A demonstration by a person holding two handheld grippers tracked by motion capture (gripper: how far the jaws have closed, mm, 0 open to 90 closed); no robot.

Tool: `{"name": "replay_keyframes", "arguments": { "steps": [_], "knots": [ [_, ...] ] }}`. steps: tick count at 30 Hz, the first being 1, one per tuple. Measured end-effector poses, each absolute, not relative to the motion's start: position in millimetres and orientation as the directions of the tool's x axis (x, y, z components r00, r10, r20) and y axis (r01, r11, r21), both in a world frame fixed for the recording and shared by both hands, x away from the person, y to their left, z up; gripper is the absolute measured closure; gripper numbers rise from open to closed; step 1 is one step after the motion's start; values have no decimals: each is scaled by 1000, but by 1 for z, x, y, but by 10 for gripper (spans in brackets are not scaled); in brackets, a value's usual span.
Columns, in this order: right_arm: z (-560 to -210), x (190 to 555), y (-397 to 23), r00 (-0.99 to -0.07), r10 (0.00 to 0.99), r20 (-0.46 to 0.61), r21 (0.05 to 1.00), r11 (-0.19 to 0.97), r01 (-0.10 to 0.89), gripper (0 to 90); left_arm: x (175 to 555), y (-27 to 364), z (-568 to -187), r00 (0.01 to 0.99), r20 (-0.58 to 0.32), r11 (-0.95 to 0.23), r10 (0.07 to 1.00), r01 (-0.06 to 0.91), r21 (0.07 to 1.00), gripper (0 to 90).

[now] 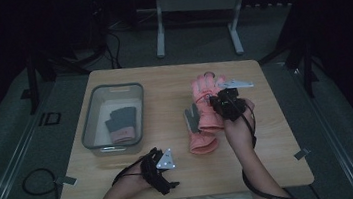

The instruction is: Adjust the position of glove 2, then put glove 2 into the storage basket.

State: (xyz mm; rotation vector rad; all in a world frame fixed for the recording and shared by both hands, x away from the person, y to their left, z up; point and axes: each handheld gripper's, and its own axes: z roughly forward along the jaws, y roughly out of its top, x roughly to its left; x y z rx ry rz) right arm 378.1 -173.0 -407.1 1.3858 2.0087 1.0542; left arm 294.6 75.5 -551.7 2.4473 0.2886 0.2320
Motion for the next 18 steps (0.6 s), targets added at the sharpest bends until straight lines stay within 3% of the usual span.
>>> {"name": "replay_keyframes", "arguments": {
  "steps": [18],
  "knots": [
    [-424,367,-148,-394,919,35,790,216,574,871,294,74,-549,960,105,-764,259,137,631,49]
  ]
}}
